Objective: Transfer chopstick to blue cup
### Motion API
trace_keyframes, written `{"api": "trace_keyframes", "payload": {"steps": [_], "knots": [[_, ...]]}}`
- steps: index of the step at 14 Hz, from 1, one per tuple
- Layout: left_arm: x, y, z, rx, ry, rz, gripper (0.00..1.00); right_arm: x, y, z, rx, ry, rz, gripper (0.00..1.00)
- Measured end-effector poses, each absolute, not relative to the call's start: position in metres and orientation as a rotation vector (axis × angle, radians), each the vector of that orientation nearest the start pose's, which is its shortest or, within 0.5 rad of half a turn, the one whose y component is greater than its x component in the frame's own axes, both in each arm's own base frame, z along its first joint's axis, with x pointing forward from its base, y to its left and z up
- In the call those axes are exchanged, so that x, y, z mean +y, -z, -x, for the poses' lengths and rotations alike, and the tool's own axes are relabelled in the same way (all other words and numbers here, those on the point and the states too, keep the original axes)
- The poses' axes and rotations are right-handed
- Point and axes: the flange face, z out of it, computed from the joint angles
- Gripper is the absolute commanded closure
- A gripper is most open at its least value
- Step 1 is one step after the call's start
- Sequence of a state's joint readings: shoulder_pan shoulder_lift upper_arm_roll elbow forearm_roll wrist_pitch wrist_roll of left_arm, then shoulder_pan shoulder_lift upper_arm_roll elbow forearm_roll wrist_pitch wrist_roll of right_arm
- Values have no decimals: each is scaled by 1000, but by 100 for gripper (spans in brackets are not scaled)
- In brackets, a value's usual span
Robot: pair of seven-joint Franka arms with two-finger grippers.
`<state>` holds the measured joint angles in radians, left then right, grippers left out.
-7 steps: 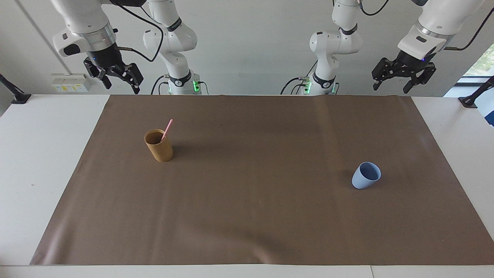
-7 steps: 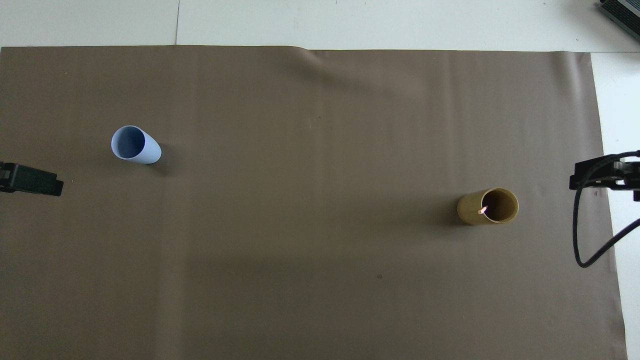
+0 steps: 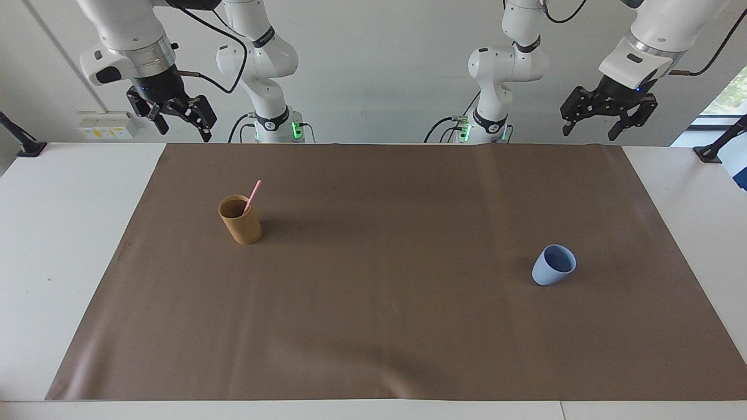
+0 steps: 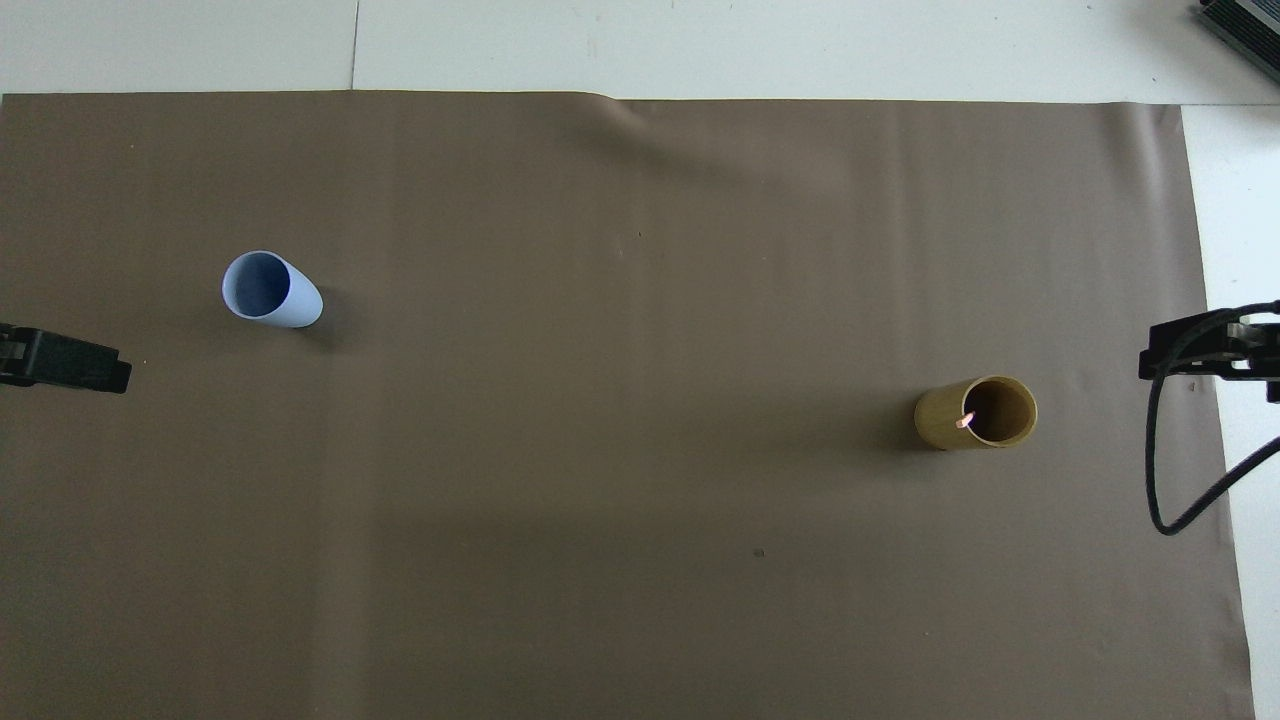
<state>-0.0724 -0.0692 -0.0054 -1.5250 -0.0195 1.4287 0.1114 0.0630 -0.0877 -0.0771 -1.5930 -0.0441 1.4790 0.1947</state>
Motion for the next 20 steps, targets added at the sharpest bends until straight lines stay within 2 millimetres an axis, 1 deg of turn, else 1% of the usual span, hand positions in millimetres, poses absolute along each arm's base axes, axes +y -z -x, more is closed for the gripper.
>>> {"api": "trace_keyframes", "payload": {"steps": [3,7,10,11,13,15,16,19,20], "knots": [[-44,-671,-516,307,-32,3146,0,-14,-653,-517,336,-37,3163,0],[-44,-674,-521,306,34,3145,0,-14,-653,-517,336,-37,3163,0],[-45,-666,-530,304,35,3145,0,-15,-653,-517,316,-37,3165,0],[-45,-660,-537,302,48,3146,0,-16,-654,-518,252,-24,3169,0],[-45,-646,-554,298,84,3147,0,-16,-655,-522,152,20,3173,0],[-44,-625,-575,302,114,3146,0,-16,-655,-523,123,30,3173,0],[-41,-611,-585,307,110,3145,0,-16,-655,-523,117,30,3173,0],[-20,-569,-608,305,93,3143,0,-15,-654,-523,111,27,3168,0],[-11,-552,-613,310,97,3141,0,-14,-653,-523,109,25,3163,0]]}}
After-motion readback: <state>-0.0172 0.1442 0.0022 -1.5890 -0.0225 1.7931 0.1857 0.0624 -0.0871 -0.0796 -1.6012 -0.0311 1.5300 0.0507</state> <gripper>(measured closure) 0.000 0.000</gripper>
